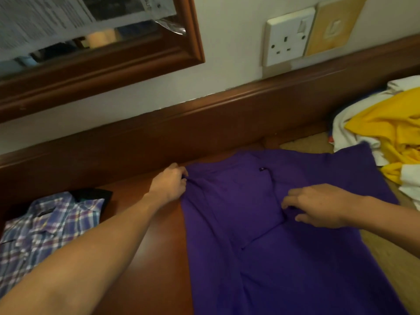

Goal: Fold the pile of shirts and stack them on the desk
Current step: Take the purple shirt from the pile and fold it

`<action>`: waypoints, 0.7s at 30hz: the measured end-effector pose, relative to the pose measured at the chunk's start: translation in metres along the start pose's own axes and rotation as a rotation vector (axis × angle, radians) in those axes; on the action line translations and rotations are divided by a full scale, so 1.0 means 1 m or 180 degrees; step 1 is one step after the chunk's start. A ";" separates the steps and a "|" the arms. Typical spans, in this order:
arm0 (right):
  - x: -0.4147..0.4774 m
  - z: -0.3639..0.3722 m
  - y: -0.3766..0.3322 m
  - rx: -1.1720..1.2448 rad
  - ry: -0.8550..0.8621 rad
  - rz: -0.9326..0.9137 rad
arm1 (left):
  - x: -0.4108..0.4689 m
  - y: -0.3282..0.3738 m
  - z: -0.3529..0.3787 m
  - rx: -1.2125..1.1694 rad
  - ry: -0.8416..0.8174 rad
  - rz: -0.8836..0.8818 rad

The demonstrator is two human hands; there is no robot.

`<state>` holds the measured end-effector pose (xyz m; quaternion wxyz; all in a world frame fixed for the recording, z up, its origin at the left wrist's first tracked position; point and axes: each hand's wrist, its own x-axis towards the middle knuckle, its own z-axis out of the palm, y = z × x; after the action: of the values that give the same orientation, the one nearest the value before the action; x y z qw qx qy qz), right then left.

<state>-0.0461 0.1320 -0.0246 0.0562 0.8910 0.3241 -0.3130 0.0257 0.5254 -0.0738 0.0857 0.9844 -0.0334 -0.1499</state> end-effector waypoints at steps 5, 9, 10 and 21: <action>-0.015 0.000 0.004 0.0178 0.0022 0.0037 | -0.003 0.028 -0.004 0.0116 0.0251 0.0139; -0.012 -0.010 0.026 0.0336 0.0140 0.0363 | 0.002 0.062 -0.004 0.0049 0.0071 0.0804; -0.011 -0.013 0.036 0.0373 0.0127 0.0505 | 0.005 0.071 -0.002 0.0096 0.0009 0.0950; -0.091 -0.013 0.195 0.0449 0.0489 0.2276 | 0.038 0.146 0.021 -0.0109 -0.0302 0.1602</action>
<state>0.0257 -0.0662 0.0196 0.0759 0.9705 -0.0268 -0.2274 0.0501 0.3747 -0.0787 0.1353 0.9354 -0.2788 -0.1704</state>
